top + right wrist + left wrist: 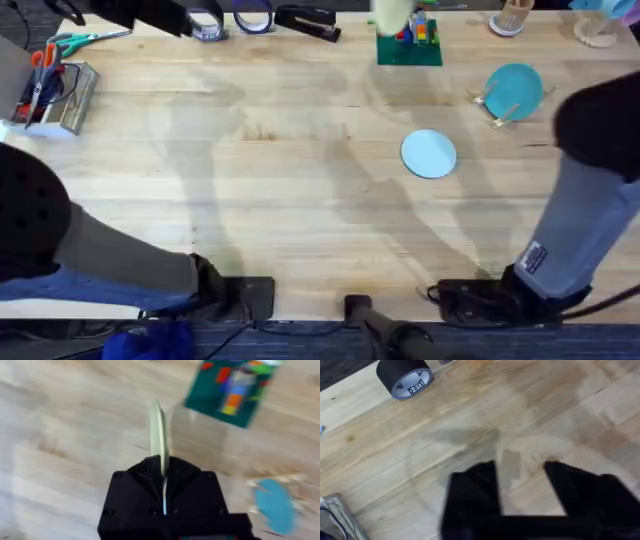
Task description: Pick up the plates from the table one by one and place each into a slot on the dish rack.
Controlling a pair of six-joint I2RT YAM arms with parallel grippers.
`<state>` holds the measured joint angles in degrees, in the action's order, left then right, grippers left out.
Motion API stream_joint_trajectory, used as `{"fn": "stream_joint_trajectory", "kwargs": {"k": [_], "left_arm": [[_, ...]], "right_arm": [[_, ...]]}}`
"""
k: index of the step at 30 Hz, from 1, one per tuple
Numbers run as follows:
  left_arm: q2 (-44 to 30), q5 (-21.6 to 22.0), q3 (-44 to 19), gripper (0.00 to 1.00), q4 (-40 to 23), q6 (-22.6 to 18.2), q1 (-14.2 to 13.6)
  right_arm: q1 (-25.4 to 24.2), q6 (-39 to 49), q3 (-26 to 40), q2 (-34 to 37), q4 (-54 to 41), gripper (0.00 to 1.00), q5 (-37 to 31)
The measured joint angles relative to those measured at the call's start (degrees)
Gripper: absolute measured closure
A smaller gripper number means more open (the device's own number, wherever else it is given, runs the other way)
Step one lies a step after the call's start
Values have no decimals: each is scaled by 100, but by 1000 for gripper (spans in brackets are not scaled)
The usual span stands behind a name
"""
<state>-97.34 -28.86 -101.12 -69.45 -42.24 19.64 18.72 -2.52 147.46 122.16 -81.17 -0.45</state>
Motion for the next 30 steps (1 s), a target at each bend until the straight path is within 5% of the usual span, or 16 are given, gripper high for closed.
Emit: {"fn": "stream_joint_trajectory", "kwargs": {"k": [2,4,17,30], "left_arm": [[0,18,0,155,0,9,0],[0,22,0,18,-2,30,0],[0,22,0,8,-20,35,0],[0,22,0,7,-20,35,0]], "right_arm": [[-324,270,9,-203,-93,970,-51],[-655,474,13,-409,-155,970,-100],[-2293,1636,101,-930,-1061,970,-764],[-2916,2331,101,-928,-1115,970,-944]]}}
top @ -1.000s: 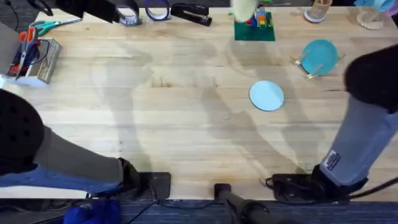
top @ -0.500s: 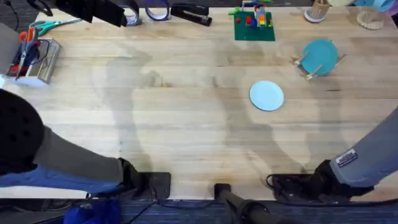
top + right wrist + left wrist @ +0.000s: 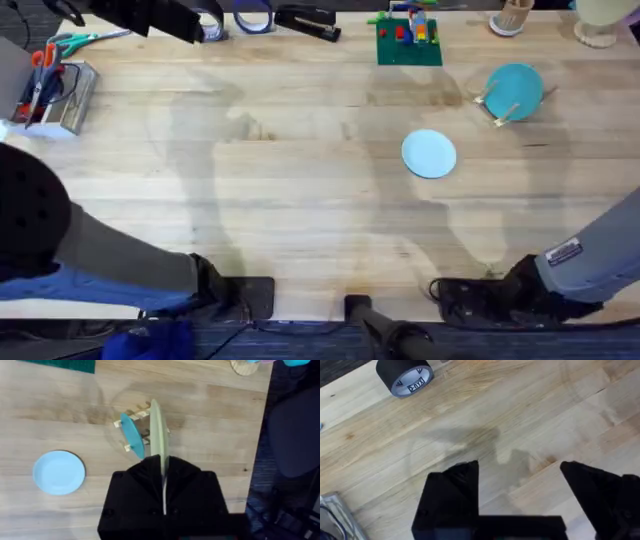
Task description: Pick up the plates from the table one by one and place each into a slot on the dish rack.
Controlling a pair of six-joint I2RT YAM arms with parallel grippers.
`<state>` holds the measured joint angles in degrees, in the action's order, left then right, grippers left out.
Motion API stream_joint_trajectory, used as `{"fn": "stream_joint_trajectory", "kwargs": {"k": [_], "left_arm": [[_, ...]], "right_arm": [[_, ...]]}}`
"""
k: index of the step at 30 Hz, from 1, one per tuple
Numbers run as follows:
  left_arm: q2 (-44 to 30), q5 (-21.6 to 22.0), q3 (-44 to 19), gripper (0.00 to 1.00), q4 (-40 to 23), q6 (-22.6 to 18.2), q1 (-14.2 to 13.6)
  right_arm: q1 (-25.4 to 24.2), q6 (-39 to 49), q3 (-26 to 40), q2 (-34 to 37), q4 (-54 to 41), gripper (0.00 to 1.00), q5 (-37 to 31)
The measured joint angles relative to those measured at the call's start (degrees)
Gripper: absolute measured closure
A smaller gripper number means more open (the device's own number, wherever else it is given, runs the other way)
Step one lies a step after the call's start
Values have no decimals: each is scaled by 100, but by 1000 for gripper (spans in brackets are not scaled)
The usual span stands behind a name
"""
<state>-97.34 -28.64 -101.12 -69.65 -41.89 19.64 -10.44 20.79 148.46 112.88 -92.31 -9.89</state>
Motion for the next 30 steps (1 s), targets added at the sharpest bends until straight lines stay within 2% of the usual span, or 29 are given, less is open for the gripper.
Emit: {"fn": "stream_joint_trajectory", "kwargs": {"k": [19,30], "left_arm": [[0,0,0,7,0,0,0],[0,0,0,7,0,0,0]], "right_arm": [[-137,557,0,0,-33,970,-4],[-137,1078,0,0,-35,970,-395]]}}
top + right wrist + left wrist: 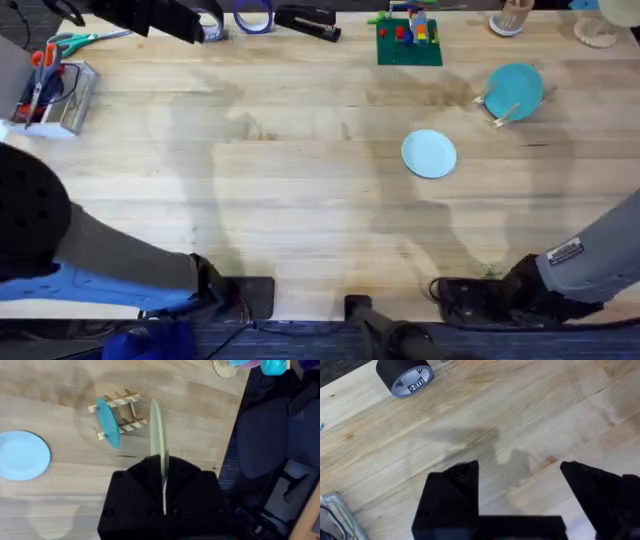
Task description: Pick up the plates from the table one by one and place each into a slot on the dish rack.
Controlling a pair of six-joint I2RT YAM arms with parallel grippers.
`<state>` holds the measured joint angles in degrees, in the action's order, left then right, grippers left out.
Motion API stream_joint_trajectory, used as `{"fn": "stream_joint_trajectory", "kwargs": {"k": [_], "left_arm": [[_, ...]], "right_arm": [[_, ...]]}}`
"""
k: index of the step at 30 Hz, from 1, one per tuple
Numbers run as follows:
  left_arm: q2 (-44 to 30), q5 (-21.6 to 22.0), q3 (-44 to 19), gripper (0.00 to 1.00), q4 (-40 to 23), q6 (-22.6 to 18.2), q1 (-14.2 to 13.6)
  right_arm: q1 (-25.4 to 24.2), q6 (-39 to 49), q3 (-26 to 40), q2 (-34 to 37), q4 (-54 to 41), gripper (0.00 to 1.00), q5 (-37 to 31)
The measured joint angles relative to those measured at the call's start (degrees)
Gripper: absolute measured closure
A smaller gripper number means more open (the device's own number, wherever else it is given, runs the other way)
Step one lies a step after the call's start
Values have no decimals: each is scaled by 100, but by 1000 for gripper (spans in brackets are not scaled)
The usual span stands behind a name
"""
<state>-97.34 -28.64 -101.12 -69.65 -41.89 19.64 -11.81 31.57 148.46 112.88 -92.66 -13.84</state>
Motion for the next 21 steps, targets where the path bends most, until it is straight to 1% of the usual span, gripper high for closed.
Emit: {"fn": "stream_joint_trajectory", "kwargs": {"k": [6,21], "left_arm": [[0,0,0,7,0,0,0],[0,0,0,7,0,2,0]], "right_arm": [[0,200,0,0,0,970,-32],[0,55,0,0,0,970,-32]]}}
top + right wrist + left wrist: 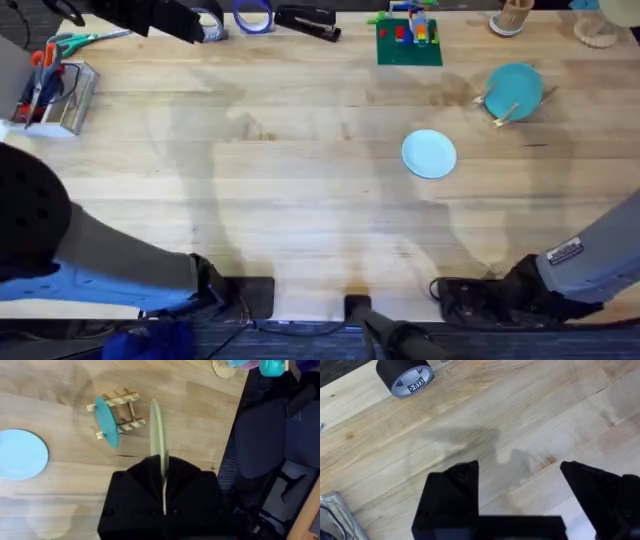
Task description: Pick up the plates from the table one by one and place each into a slot on the dish rack.
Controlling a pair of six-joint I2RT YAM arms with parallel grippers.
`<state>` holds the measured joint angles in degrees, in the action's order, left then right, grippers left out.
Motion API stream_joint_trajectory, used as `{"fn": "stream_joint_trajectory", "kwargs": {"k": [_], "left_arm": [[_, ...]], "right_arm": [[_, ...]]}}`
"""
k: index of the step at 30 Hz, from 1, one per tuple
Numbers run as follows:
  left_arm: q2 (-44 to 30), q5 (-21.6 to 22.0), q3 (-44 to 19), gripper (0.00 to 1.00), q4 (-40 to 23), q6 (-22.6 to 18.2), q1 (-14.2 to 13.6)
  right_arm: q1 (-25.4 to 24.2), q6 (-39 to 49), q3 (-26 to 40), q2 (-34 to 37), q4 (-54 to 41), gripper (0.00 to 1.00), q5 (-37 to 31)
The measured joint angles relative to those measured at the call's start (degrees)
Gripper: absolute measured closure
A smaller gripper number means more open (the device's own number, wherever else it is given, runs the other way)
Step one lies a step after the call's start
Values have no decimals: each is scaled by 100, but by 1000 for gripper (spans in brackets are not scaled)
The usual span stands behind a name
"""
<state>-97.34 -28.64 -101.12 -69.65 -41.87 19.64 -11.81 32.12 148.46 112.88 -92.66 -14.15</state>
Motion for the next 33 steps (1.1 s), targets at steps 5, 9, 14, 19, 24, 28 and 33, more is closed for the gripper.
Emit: {"fn": "stream_joint_trajectory", "kwargs": {"k": [5,9,14,19,24,28,33], "left_arm": [[0,0,0,7,0,-1,0],[0,2,0,7,0,-2,0],[0,0,0,7,0,-1,0],[0,0,0,7,0,0,0],[0,0,0,7,-1,-2,0],[0,0,0,7,0,0,0],[0,0,0,7,0,0,0]], "right_arm": [[0,-2,0,2,0,970,0],[0,-2,0,65,0,970,0],[-12,46,0,261,2,970,-2],[-43,92,-62,350,0,970,-2],[-42,94,-347,350,1,970,-1],[-42,94,-714,350,0,970,-2],[-42,94,-1154,350,2,970,-2]]}}
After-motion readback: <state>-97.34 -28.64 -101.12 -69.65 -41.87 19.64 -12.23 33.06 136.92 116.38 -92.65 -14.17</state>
